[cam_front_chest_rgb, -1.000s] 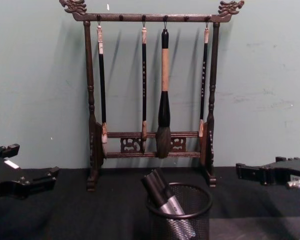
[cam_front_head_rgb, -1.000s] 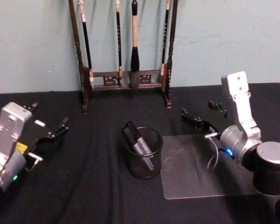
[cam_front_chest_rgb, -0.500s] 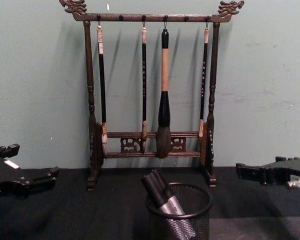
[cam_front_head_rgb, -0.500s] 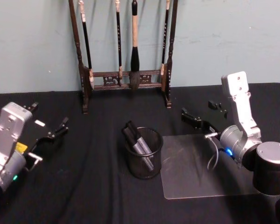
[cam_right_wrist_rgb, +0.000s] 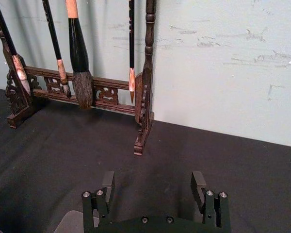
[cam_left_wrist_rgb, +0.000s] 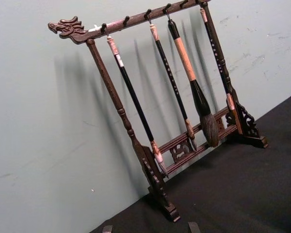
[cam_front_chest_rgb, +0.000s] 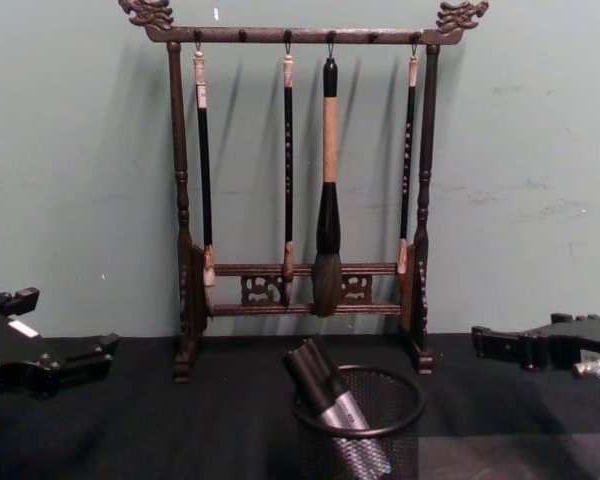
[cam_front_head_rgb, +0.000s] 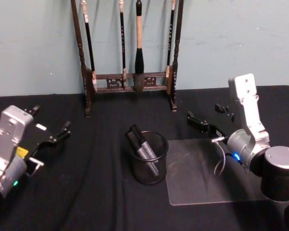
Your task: Pick up the water-based marker from the table and place it into the pen holder.
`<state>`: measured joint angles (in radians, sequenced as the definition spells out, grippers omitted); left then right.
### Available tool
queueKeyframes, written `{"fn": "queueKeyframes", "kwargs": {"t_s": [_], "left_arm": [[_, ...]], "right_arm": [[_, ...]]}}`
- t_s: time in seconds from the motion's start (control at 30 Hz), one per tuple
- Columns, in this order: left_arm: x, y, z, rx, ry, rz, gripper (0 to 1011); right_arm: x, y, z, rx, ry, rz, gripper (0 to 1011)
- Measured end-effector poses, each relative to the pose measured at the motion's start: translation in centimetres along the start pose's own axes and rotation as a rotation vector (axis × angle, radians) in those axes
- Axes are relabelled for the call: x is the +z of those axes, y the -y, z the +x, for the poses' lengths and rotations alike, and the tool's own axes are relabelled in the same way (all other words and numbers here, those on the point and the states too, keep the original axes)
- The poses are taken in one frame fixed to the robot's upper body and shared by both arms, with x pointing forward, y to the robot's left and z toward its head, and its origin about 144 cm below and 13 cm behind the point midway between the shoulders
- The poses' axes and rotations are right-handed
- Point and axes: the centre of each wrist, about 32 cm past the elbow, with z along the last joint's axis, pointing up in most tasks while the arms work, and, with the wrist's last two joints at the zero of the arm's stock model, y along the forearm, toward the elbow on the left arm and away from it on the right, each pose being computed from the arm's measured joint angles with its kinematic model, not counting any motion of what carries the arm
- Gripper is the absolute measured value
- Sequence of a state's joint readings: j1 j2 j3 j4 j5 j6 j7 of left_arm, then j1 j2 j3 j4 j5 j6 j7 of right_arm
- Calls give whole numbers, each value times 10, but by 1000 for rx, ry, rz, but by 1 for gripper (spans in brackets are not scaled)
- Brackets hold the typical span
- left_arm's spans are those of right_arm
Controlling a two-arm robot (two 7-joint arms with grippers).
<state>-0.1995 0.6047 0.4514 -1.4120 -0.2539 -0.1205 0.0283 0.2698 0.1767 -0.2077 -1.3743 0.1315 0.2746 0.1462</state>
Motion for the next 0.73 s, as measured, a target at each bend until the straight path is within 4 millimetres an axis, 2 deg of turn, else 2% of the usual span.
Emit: {"fn": "queueKeyframes", "kwargs": {"t_s": [0.73], "left_arm": [[0, 0, 0, 0, 0, 0, 1009]], "right_arm": [[0, 0, 0, 0, 0, 0, 1002]]}}
